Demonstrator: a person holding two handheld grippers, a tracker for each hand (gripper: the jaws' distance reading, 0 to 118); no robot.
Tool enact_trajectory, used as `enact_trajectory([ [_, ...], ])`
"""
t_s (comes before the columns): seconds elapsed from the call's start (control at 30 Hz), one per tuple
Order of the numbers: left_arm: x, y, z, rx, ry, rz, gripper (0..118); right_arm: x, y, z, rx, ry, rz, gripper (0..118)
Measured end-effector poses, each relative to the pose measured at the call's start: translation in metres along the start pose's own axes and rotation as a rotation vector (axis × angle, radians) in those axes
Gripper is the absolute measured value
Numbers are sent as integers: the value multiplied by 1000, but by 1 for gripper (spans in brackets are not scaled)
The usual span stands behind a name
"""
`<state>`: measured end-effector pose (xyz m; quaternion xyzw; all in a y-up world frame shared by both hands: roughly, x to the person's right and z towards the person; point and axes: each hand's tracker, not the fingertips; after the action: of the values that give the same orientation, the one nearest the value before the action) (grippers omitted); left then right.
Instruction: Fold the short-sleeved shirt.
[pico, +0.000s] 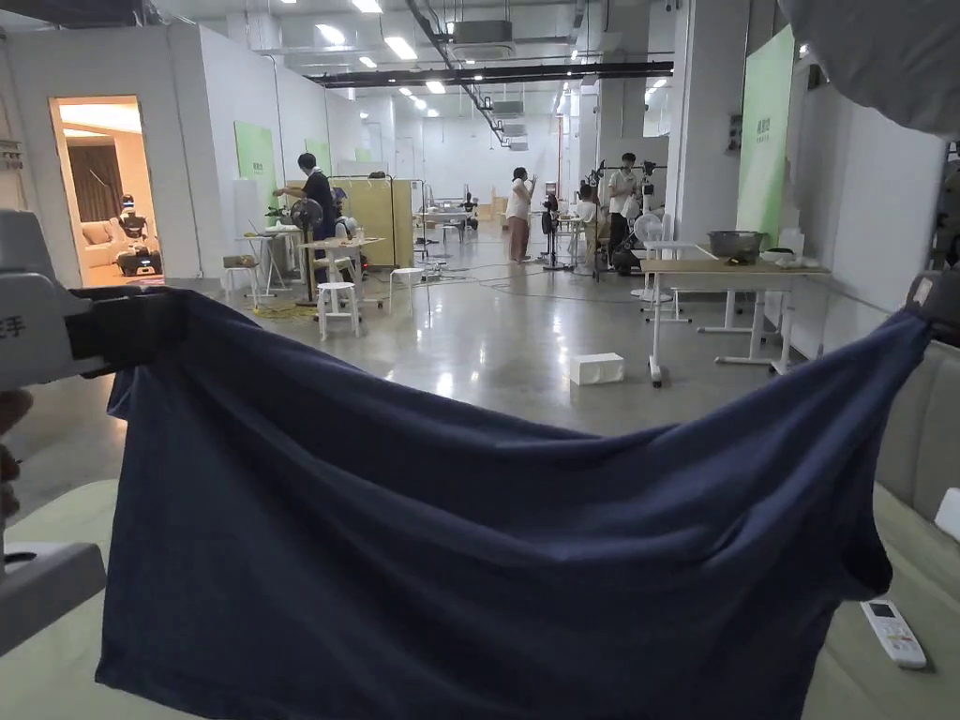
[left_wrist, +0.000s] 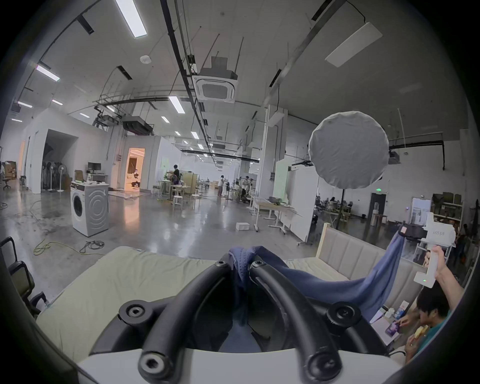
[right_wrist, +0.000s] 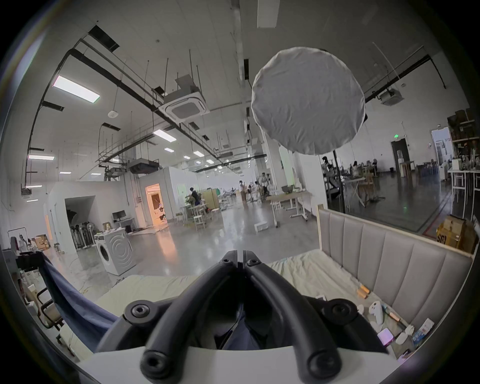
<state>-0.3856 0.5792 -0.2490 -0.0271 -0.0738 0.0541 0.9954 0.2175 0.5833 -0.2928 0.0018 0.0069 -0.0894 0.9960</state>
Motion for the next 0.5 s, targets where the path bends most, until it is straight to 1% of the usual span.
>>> enact_trajectory([
  [0.13, -2, 18, -7, 19, 21, 29, 9, -8, 33, -3, 53, -20, 31, 2],
  [0.23, -2, 29, -14, 35, 36, 36, 9, -15, 58, -5, 100, -30, 78, 2],
  [0.27, -3, 33, -17, 37, 38, 39, 9, -17, 63, -6, 100, -39, 72, 2],
  [0.33, -4, 37, -23, 41, 54, 51, 9, -20, 76, -8, 124, -52, 99, 2],
  [0.37, -5, 39, -27, 39, 56, 54, 9, -21, 81, -9, 126, -61, 93, 2],
  [0.5, -6, 40, -39, 40, 67, 59, 9, -22, 88, -17, 140, -78, 115, 2],
])
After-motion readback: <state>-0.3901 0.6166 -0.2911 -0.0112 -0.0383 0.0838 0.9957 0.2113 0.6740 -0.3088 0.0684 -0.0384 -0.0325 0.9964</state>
